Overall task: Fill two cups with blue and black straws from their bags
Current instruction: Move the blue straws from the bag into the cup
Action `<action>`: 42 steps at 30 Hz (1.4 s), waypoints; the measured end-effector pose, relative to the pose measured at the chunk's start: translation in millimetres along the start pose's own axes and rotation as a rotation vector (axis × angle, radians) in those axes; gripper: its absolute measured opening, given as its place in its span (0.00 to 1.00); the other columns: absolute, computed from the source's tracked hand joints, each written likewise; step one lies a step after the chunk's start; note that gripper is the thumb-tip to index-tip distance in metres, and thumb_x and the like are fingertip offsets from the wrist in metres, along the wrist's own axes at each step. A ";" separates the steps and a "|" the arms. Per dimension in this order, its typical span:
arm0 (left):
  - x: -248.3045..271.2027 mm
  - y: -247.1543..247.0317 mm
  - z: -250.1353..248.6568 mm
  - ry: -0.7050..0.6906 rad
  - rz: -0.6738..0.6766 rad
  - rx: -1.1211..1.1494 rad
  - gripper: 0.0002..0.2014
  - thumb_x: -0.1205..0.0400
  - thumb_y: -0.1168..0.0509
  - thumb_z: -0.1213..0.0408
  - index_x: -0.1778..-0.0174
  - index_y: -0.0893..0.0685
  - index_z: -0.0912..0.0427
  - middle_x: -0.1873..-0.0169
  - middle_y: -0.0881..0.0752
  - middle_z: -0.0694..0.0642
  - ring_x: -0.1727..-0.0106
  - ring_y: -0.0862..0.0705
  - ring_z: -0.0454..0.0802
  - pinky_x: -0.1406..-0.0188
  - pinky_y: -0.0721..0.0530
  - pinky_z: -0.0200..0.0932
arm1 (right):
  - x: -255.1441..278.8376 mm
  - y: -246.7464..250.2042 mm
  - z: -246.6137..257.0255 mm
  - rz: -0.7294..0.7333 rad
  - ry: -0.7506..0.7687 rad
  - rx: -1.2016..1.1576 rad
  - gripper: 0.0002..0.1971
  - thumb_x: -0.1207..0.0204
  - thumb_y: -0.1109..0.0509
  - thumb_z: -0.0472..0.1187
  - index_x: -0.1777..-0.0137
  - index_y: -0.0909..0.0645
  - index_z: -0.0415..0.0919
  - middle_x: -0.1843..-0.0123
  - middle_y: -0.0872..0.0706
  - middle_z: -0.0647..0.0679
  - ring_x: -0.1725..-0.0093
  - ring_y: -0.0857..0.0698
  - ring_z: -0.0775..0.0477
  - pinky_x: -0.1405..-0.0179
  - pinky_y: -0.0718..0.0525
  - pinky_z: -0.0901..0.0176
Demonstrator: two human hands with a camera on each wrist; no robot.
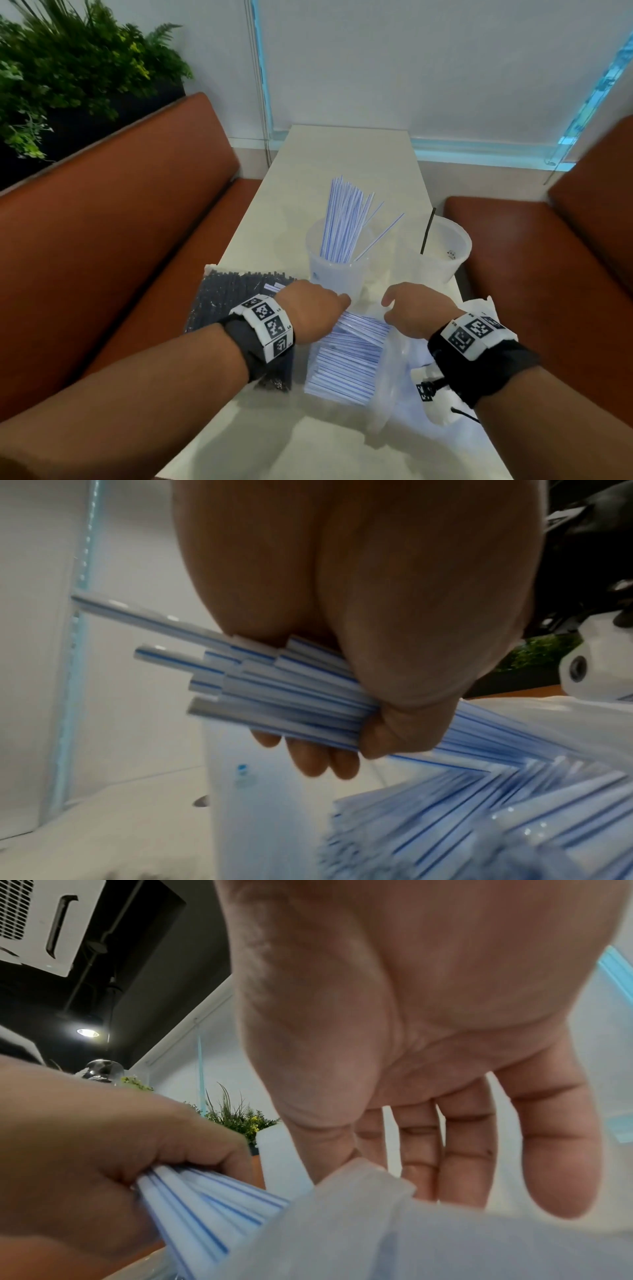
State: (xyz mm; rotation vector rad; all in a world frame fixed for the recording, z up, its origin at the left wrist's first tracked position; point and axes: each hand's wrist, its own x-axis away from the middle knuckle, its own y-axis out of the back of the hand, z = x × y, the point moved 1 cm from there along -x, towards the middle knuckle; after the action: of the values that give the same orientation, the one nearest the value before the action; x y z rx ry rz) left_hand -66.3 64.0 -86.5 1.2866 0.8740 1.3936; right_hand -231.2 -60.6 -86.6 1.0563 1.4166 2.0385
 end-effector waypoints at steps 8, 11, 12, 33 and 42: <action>44.5 -23.7 70.1 0.065 -0.074 0.075 0.06 0.16 0.38 0.58 0.44 0.23 0.49 0.51 0.16 0.50 0.52 0.16 0.53 0.54 0.19 0.48 | -5.9 -15.9 -6.6 -0.027 -0.021 -0.050 0.15 0.17 0.38 0.48 0.31 0.21 0.55 0.28 0.21 0.55 0.30 0.22 0.49 0.34 0.25 0.55; 62.4 -34.8 94.6 0.165 -0.062 0.161 0.03 0.17 0.38 0.59 0.52 0.25 0.46 0.60 0.18 0.46 0.59 0.17 0.50 0.59 0.23 0.45 | -8.5 -20.3 -5.0 -0.031 -0.014 -0.029 0.14 0.14 0.40 0.52 0.34 0.19 0.52 0.31 0.18 0.54 0.34 0.19 0.48 0.34 0.23 0.53; 66.5 -38.5 101.0 0.185 -0.062 0.192 0.03 0.16 0.39 0.59 0.53 0.25 0.46 0.61 0.18 0.45 0.60 0.18 0.49 0.59 0.23 0.45 | -8.7 -20.3 -3.1 -0.073 -0.006 -0.054 0.15 0.13 0.41 0.55 0.38 0.17 0.51 0.35 0.15 0.52 0.39 0.18 0.48 0.37 0.22 0.52; 6.0 20.5 26.3 0.125 -0.402 0.245 0.06 0.20 0.36 0.57 0.50 0.26 0.50 0.63 0.19 0.48 0.65 0.18 0.53 0.73 0.33 0.43 | 15.0 4.2 54.9 -0.377 0.100 -1.329 0.19 0.14 0.37 0.50 0.55 0.06 0.43 0.47 0.06 0.48 0.43 0.10 0.55 0.44 0.18 0.53; 20.4 104.3 44.6 -0.060 -1.118 1.816 0.07 0.22 0.28 0.69 0.58 0.17 0.51 0.68 0.16 0.54 0.65 0.16 0.55 0.57 0.15 0.45 | 12.8 7.0 46.1 -0.080 -0.119 -1.919 0.30 0.13 0.42 0.62 0.37 0.16 0.33 0.41 0.09 0.35 0.41 0.09 0.36 0.40 0.13 0.43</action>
State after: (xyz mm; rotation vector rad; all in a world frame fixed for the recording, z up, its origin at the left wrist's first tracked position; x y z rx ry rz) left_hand -41.4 54.2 25.6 1.4034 2.4460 -0.6868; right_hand -202.3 -27.0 -67.3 0.1411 -0.7490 1.9766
